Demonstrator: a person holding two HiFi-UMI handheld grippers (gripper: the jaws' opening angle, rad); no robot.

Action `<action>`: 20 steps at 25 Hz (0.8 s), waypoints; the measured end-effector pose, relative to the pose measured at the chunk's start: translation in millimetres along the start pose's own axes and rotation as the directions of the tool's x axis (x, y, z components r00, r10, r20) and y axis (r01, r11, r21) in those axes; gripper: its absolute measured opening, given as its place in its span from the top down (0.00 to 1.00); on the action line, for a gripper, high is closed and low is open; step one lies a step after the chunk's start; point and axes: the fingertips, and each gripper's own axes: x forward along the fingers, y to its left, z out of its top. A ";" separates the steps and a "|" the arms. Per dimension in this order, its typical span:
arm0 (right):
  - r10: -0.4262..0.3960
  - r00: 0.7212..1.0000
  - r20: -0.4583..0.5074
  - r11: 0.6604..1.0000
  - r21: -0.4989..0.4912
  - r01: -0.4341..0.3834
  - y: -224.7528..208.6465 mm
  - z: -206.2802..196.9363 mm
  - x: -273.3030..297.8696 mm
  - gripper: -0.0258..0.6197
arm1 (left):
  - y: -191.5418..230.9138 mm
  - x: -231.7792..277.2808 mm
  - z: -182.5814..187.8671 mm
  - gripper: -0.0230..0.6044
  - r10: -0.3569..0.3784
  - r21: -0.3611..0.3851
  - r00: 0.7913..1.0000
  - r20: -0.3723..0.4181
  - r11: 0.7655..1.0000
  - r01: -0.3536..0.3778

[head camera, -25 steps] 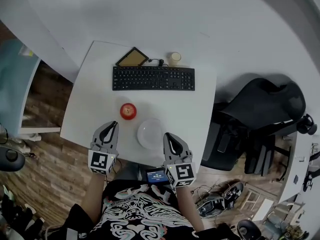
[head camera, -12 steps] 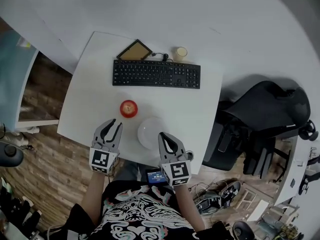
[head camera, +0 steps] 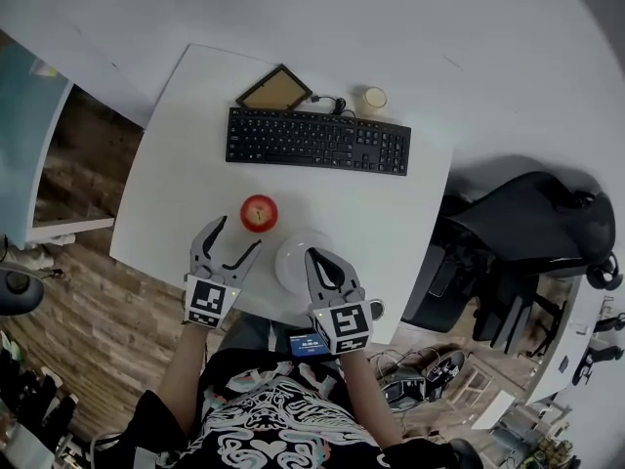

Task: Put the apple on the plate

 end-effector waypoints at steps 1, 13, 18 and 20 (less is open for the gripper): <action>0.003 1.000 0.001 1.000 0.012 -0.003 0.0 1.4 3.2 0.92 | 0.9 4.1 -1.5 0.43 -0.002 -0.003 1.000 -0.004 1.000 0.002; 0.027 0.999 -0.037 0.999 0.021 -0.026 -3.6 -0.3 37.2 0.92 | 7.2 40.6 0.0 0.33 -0.037 0.000 0.999 0.001 0.999 0.037; 0.017 0.998 -0.061 0.999 0.030 -0.015 -9.9 -8.4 38.5 0.92 | 1.0 56.5 -0.6 0.32 -0.084 0.016 0.996 -0.005 0.996 0.084; 0.012 0.998 -0.066 0.999 0.035 -0.010 -12.1 -10.5 38.5 0.92 | 0.4 61.9 -3.0 0.32 -0.094 0.012 0.995 -0.012 0.995 0.095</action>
